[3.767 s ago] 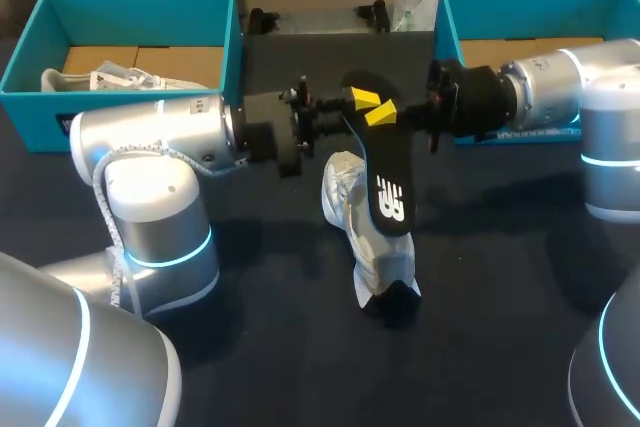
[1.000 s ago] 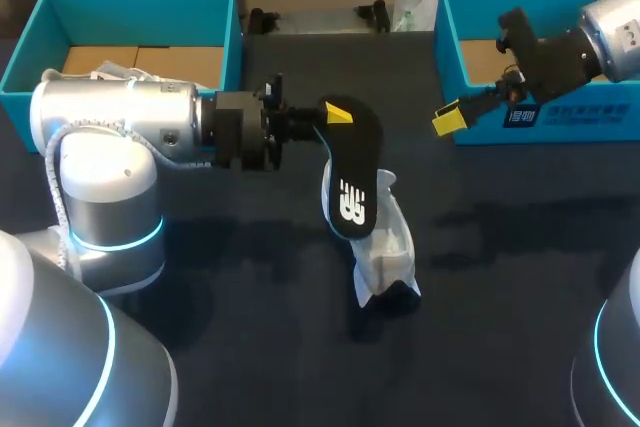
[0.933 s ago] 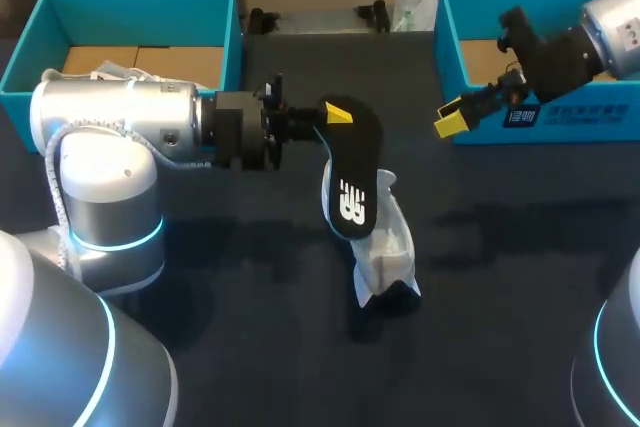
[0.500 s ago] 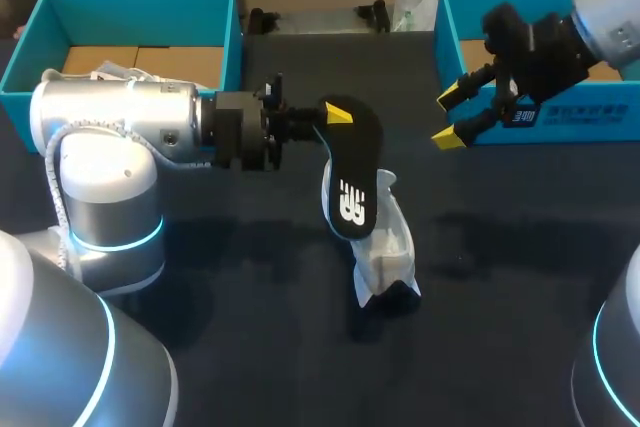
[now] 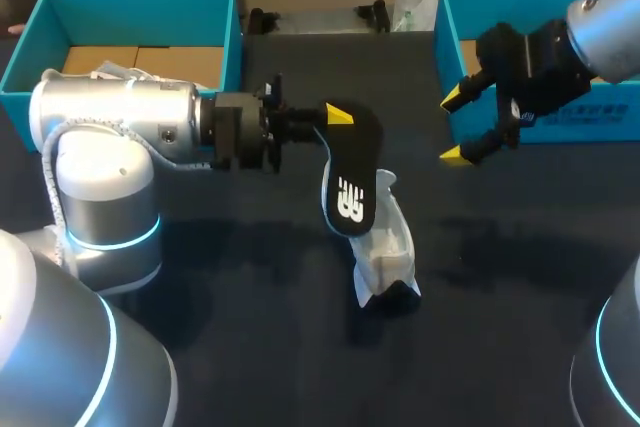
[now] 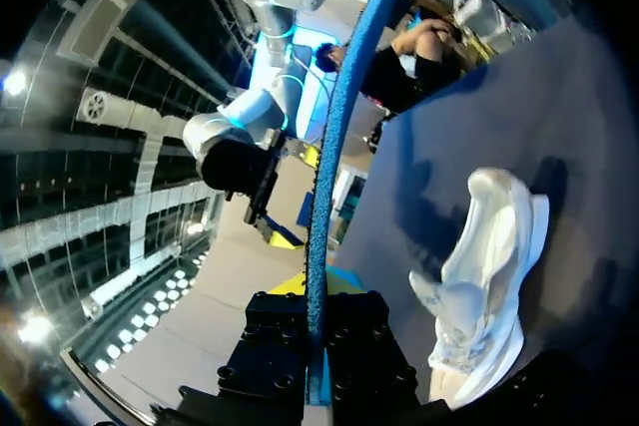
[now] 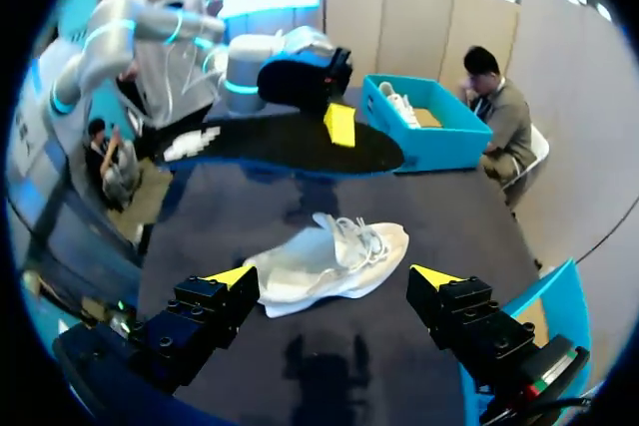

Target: Take the shoe out of the shoebox, open the shoe tongue, remove and reinsert the insole, then place the shoe into the shoebox

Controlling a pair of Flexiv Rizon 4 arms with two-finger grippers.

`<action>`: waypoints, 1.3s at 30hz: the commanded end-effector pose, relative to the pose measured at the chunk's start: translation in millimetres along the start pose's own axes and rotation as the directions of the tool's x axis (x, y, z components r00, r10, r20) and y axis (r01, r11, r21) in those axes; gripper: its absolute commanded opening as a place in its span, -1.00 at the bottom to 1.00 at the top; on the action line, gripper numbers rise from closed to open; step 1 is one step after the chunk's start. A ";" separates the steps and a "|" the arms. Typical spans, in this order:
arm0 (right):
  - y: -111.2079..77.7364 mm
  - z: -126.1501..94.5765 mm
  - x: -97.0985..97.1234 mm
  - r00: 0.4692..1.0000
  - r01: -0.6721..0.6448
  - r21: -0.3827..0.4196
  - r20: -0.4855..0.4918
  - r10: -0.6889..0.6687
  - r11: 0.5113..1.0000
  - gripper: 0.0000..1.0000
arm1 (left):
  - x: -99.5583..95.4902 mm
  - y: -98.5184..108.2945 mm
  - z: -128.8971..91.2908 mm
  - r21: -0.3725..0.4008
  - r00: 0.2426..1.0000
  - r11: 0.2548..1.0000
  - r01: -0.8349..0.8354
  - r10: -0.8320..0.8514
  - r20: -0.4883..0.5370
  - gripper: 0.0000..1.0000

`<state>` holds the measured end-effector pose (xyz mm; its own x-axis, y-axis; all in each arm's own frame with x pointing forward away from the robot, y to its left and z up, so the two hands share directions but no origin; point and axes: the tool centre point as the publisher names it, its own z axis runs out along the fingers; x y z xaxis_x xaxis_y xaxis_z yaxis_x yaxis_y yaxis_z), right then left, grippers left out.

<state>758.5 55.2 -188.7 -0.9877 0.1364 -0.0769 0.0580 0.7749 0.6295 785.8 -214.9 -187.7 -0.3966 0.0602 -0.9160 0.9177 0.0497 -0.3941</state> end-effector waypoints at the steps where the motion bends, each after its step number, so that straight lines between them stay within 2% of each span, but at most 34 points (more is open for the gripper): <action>1: -1.2 -4.7 6.1 0.988 0.149 0.049 0.022 -0.151 0.988 1.00 | -5.6 -9.8 -13.0 0.006 0.999 0.999 0.040 -0.040 -0.007 -1.00; 5: -3.4 -2.1 7.0 0.980 0.199 0.065 0.007 -0.200 0.978 1.00 | -7.3 -20.2 -18.7 0.062 0.987 0.985 0.163 -0.163 -0.003 -1.00; 10: -9.5 3.6 8.1 0.956 0.293 0.077 0.007 -0.295 0.953 1.00 | 0.5 -37.1 -17.3 0.137 0.958 0.949 0.285 -0.284 -0.026 -1.00; 11: -10.7 4.8 8.8 0.955 0.293 0.100 0.010 -0.295 0.951 1.00 | 1.7 -39.0 -17.0 0.148 0.949 0.937 0.315 -0.315 -0.024 -1.00; 14: -13.4 6.9 12.9 0.927 0.365 0.083 0.056 -0.370 0.927 1.00 | 4.6 -43.5 -16.2 0.176 0.925 0.910 0.377 -0.378 -0.027 -1.00; 17: -14.1 7.3 17.9 0.894 0.434 0.089 0.082 -0.441 0.897 1.00 | 7.6 -48.1 -15.3 0.184 0.913 0.896 0.404 -0.406 -0.029 -1.00; 20: -16.6 9.6 20.6 0.884 0.456 0.087 0.073 -0.462 0.886 1.00 | 11.3 -54.0 -13.8 0.189 0.903 0.885 0.426 -0.428 -0.033 -1.00; 26: -23.3 17.3 23.2 0.900 0.432 0.086 0.027 -0.436 0.898 1.00 | 19.6 -64.9 -8.6 0.178 0.895 0.877 0.445 -0.444 -0.051 -1.00; 39: -23.3 17.3 23.2 0.900 0.432 0.086 0.027 -0.436 0.898 1.00 | 19.6 -64.9 -8.6 0.178 0.895 0.877 0.445 -0.444 -0.051 -1.00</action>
<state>734.6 49.2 -217.2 -0.9095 -0.1973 -0.3659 -0.3628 0.8066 0.4666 718.3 -208.2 -179.3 -0.7640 0.0826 -0.6399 0.6315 -0.1075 -0.7679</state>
